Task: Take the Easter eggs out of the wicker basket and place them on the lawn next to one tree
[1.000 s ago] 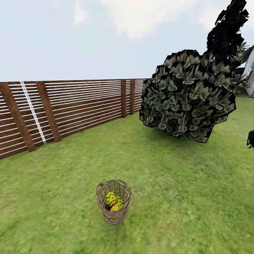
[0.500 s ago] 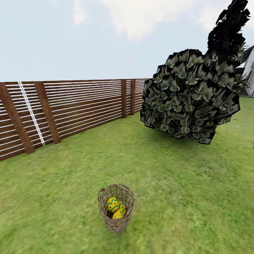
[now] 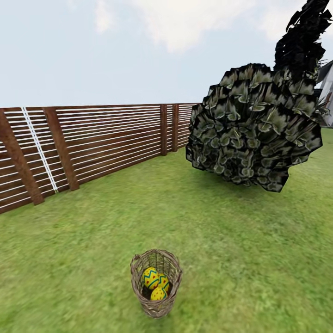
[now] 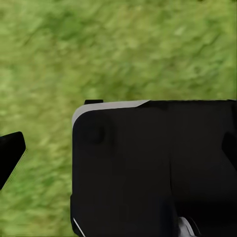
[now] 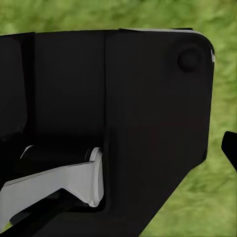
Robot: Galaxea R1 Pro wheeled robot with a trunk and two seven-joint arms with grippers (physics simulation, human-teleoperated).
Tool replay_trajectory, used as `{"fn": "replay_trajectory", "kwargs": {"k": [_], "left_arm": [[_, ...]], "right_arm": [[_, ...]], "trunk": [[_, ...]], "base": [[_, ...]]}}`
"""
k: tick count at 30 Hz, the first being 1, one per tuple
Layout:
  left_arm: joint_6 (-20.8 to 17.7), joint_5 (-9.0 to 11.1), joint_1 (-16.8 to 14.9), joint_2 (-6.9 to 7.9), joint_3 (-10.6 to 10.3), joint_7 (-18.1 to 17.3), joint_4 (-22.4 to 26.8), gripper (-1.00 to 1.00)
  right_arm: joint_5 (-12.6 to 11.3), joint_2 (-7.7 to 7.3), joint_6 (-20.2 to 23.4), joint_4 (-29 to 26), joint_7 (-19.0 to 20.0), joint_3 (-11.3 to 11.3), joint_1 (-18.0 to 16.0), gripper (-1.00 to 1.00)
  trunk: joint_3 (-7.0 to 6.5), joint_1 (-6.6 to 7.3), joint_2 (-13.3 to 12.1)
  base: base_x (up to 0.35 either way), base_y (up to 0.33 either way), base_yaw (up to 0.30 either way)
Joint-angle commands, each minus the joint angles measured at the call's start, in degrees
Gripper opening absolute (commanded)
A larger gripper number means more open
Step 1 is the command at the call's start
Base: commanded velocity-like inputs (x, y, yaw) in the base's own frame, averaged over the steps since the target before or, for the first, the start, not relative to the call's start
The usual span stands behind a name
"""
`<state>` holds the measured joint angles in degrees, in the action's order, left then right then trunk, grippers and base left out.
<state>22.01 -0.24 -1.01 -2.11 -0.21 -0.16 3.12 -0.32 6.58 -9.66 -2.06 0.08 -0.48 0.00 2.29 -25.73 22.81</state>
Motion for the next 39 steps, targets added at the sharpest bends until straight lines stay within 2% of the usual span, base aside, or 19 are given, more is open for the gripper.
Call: {"fn": "replay_trajectory", "kwargs": {"k": [1,23,39], "left_arm": [[0.2,0.0,0.0,0.0,0.0,0.0,0.0,1.0],[0.2,0.0,0.0,0.0,0.0,0.0,0.0,1.0],[1.1,0.1,0.0,-0.07,0.0,-0.1,0.0,1.0]], "right_arm": [[0.0,0.01,-0.1,-0.1,0.0,-0.1,0.0,1.0],[0.0,0.02,-0.1,-0.1,0.0,0.0,0.0,1.0],[0.0,0.01,-0.1,-0.1,0.0,0.0,0.0,1.0]], "trunk": [[0.11,-0.05,0.1],[0.11,-0.05,0.1],[0.11,-0.05,0.1]], "base": [[0.147,0.065,0.0],[0.225,0.046,0.0],[0.036,0.005,0.0]]}}
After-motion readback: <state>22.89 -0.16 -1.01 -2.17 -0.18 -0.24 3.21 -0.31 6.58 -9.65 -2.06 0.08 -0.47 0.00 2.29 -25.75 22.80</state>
